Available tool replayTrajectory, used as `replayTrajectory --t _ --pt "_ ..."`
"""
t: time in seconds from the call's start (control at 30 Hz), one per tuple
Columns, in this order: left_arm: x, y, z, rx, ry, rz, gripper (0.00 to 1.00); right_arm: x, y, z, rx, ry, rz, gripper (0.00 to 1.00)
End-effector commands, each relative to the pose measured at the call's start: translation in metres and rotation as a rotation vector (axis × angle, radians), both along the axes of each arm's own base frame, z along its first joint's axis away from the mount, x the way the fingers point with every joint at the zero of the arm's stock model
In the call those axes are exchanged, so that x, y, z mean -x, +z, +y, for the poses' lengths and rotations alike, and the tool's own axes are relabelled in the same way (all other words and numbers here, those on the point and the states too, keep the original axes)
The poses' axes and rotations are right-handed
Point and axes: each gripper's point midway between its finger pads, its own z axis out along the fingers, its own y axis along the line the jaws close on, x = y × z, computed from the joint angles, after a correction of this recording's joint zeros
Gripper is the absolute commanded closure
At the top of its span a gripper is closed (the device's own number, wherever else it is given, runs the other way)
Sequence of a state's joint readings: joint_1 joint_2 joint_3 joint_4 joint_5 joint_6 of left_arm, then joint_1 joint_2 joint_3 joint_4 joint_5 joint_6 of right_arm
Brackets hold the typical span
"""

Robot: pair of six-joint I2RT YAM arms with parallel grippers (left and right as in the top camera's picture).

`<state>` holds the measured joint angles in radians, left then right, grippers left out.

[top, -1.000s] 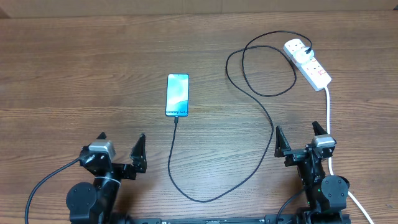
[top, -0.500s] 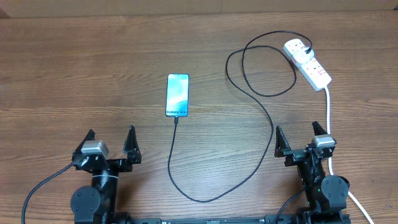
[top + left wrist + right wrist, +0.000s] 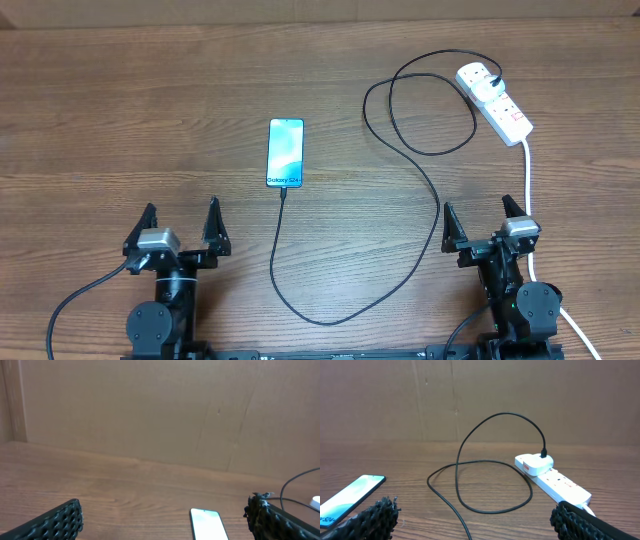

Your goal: Plug charger to phone and switch on socket

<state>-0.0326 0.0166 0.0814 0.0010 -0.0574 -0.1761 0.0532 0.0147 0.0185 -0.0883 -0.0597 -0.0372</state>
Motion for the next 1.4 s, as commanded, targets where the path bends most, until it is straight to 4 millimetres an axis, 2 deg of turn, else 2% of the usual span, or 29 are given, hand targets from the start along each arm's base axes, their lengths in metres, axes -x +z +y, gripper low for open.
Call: replayTrajectory --t 0.0,0.43,0.57,0.77,1.37 --pt "-0.001 -0.006 0.008 -0.017 0.053 -0.011 0.00 0.000 -0.001 0.000 -0.004 -0.001 -0.008 0.00" --pt "-0.003 -0.009 0.011 -0.095 0.076 -0.033 0.00 0.000 -0.001 0.000 -0.004 -0.001 -0.008 0.00" --pt "-0.004 -0.022 0.007 -0.135 0.055 0.020 0.00 0.000 -0.001 0.000 -0.004 -0.001 -0.008 0.00" --pt "-0.004 -0.052 0.005 -0.164 0.034 0.140 0.00 0.000 -0.001 0.000 -0.004 -0.001 -0.008 0.00" --pt "-0.004 -0.052 0.004 -0.165 0.028 0.141 0.00 0.000 -0.001 0.000 -0.004 -0.001 -0.008 0.00"
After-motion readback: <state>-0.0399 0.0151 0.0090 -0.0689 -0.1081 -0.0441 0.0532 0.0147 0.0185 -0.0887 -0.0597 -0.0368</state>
